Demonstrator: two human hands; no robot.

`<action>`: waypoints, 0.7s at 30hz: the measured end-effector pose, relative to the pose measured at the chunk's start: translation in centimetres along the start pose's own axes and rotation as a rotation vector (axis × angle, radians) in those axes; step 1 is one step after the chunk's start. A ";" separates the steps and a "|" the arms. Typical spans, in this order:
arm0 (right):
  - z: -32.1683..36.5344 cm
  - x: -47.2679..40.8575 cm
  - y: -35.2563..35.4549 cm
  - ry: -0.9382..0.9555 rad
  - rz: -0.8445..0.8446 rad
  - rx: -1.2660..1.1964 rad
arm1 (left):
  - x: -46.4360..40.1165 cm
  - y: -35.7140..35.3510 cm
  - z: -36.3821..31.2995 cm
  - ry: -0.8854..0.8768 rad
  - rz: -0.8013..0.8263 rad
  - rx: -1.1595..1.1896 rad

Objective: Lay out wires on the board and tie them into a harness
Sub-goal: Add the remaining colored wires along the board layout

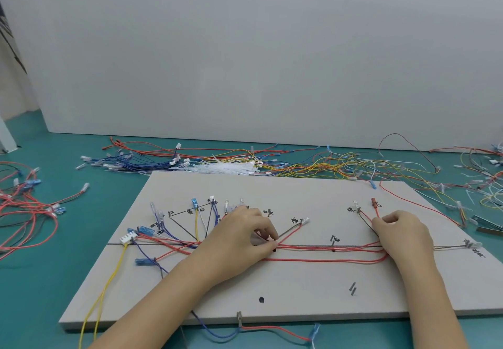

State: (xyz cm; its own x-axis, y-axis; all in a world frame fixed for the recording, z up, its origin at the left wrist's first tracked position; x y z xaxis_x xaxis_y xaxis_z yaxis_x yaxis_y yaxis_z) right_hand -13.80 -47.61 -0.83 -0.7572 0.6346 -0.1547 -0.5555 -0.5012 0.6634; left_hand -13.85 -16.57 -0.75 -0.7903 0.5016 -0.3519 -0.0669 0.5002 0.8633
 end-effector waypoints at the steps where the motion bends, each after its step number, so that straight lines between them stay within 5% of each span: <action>1: 0.0 0.1 0.0 -0.010 -0.008 -0.024 | 0.0 0.0 0.1 0.002 -0.002 0.006; 17: 0.2 0.5 0.8 0.063 -0.175 -0.288 | -0.2 1.2 1.0 0.169 -0.069 0.352; 21: 0.5 0.6 0.9 0.098 -0.207 -0.318 | -0.3 0.8 1.1 0.137 -0.018 0.258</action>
State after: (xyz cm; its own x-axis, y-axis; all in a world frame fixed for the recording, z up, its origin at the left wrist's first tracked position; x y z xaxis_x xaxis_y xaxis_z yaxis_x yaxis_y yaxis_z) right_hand -14.58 -47.39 0.05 -0.6387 0.6898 -0.3408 -0.7670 -0.5356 0.3534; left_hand -13.04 -15.55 -0.31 -0.8663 0.4000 -0.2993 0.0617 0.6803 0.7304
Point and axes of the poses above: each hand's wrist, its own x-axis away from the middle knuckle, its own y-axis out of the back of the hand, z = x × y, the point moved 4 cm from there along -x, towards the middle knuckle, and after that the axes turned 13 degrees about -x, right-handed, at the moved point
